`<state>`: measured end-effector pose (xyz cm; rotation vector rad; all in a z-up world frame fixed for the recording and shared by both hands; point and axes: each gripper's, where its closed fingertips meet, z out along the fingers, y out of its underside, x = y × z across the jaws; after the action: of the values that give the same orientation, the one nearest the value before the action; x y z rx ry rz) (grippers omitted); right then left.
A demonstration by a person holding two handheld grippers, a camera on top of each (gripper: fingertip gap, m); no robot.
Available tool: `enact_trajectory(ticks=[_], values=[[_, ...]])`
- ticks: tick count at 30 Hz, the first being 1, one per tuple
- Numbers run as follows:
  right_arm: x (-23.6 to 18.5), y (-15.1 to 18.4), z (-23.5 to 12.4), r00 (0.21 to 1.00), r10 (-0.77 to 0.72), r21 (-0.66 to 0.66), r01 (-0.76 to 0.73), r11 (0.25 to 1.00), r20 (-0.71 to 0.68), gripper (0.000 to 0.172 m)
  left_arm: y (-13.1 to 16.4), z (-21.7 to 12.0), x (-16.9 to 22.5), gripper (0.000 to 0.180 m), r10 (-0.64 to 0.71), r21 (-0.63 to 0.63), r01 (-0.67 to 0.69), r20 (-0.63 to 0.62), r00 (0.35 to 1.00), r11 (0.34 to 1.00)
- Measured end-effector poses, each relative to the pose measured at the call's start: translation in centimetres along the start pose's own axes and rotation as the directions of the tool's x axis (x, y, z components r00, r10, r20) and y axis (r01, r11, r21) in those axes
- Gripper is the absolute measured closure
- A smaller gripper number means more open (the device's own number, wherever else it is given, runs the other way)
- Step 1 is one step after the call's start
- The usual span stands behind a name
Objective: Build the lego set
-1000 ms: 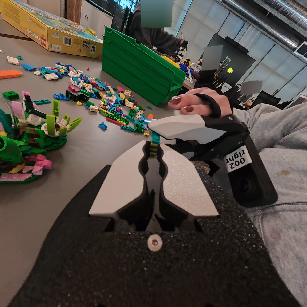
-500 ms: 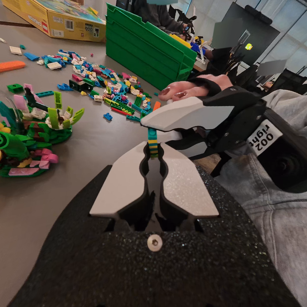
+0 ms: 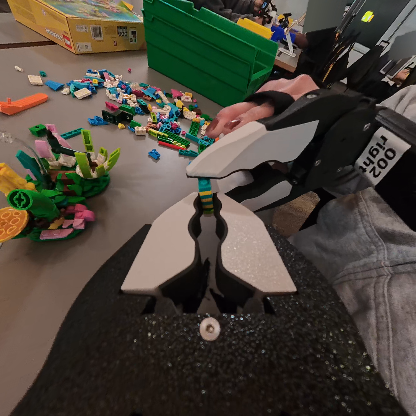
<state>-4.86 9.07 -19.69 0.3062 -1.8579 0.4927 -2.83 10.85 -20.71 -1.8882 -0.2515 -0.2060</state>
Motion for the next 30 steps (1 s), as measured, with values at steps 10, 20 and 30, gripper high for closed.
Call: enact_trajectory(ticks=[10,20,30], values=[[1.3,0.1,-0.7,0.957,0.289,0.054,-0.288,0.956,-0.023,0.12,-0.5,-0.9,-0.8,0.172,-0.213,0.105,0.228,-0.139,0.967,0.968],[2.6,0.9,-1.1,0.963,0.242,0.086,-0.233,0.969,-0.117,0.117,-1.1,-2.4,-2.0,0.172,-0.194,0.178,0.214,-0.125,0.973,0.96],[6.8,8.6,-2.4,0.468,0.652,0.284,-0.636,0.717,-0.597,0.139,-2.6,-4.5,-2.6,0.172,0.072,0.411,-0.112,0.111,0.991,0.905]])
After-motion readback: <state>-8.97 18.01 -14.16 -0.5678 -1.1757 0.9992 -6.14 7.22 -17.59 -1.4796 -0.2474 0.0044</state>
